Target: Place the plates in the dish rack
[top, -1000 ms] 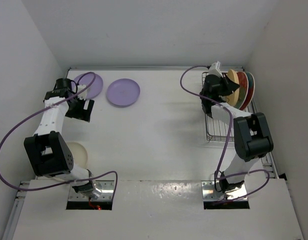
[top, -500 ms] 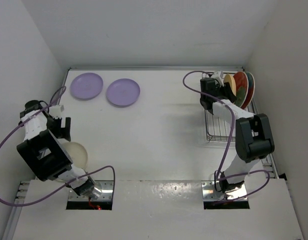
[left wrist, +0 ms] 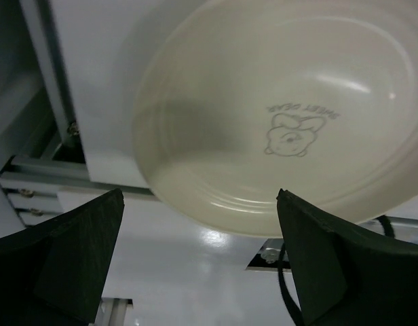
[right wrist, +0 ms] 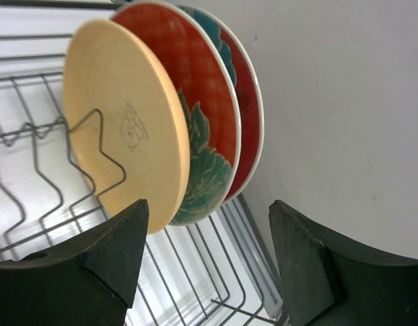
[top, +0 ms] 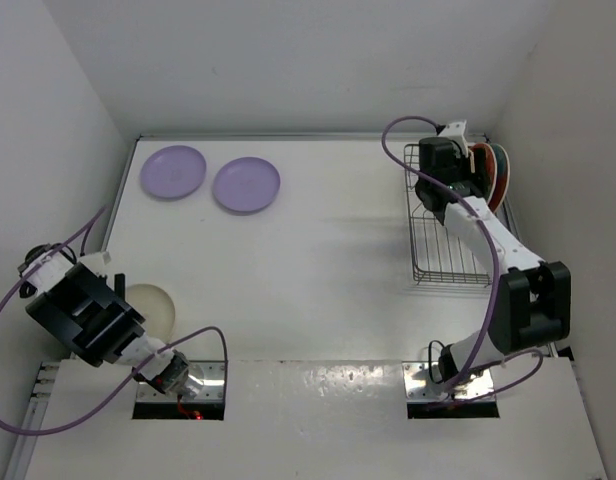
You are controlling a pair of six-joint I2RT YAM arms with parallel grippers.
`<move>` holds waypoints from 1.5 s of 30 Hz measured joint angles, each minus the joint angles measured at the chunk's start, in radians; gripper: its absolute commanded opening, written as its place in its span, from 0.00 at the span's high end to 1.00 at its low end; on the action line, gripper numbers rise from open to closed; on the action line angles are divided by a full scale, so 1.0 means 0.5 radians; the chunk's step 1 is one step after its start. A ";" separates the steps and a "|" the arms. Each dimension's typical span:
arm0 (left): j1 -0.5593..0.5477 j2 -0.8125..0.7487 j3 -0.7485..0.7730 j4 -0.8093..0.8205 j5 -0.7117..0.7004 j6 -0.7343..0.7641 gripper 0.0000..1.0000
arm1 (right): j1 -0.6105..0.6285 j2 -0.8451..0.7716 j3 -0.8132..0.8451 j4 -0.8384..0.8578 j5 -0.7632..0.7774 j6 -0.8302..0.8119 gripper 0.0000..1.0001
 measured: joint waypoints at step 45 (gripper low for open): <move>-1.872 0.053 1.349 -0.185 1.097 -0.287 1.00 | 0.716 0.098 0.444 -0.077 -2.864 0.751 0.15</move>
